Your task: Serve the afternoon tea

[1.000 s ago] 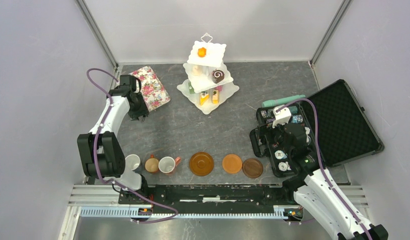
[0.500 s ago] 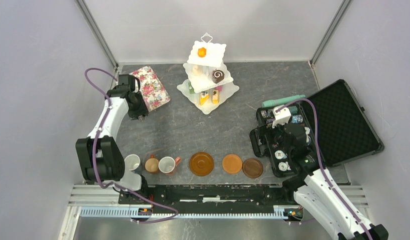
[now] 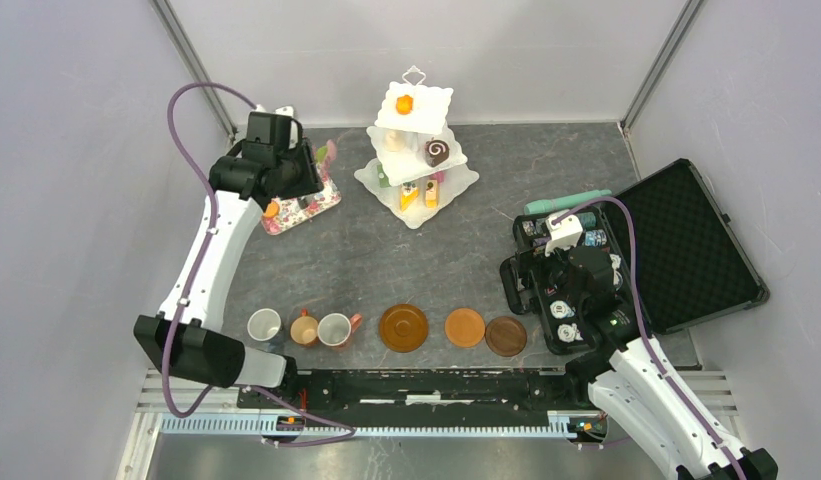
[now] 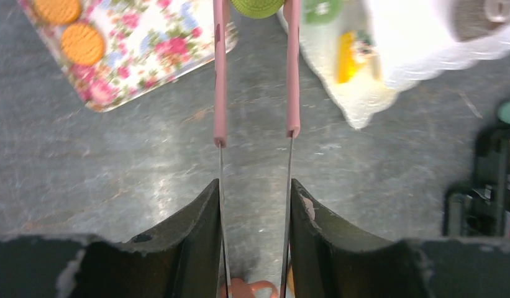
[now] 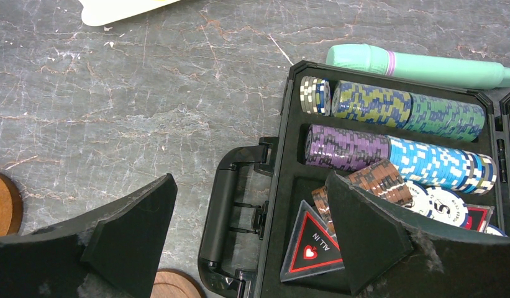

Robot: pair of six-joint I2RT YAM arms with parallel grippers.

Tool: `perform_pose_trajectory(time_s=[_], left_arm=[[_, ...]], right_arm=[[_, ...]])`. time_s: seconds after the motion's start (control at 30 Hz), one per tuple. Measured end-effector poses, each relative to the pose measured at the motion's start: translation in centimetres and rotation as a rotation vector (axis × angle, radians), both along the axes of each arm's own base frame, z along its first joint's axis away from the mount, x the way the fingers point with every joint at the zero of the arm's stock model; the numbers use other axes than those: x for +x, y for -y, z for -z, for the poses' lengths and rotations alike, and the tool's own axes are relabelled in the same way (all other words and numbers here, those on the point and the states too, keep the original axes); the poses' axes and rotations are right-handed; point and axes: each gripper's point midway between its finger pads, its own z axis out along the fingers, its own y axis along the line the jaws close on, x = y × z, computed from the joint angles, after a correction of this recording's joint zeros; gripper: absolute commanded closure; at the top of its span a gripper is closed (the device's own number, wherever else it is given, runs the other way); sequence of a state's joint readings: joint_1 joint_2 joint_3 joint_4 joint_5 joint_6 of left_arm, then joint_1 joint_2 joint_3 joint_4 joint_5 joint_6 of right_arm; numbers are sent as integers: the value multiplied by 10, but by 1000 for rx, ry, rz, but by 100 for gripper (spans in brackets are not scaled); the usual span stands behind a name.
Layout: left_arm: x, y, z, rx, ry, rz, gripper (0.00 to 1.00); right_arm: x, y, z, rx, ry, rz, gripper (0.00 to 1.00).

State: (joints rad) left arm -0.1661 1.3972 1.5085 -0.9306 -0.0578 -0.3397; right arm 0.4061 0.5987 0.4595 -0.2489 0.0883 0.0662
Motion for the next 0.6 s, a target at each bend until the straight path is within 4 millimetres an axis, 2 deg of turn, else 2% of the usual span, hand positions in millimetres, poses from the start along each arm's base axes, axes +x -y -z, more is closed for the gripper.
perform_pose_trajectory(time_s=[0.2,0.37,0.5,0.6], left_arm=[[-10,65,-66,-42,153,185,77],[-23,103,-116,-101,269,297,77],[-28,128,-132,-131,302,365,77],[-23,151,-134,-140,302,411,77]], right_arm=[[0,0,0,-2,-1,2,2],[-1,1,3,-7,-12,3,2],[-2,2,4,-10,-18,9,2],[-2,4,4,-9,-18,21,2]])
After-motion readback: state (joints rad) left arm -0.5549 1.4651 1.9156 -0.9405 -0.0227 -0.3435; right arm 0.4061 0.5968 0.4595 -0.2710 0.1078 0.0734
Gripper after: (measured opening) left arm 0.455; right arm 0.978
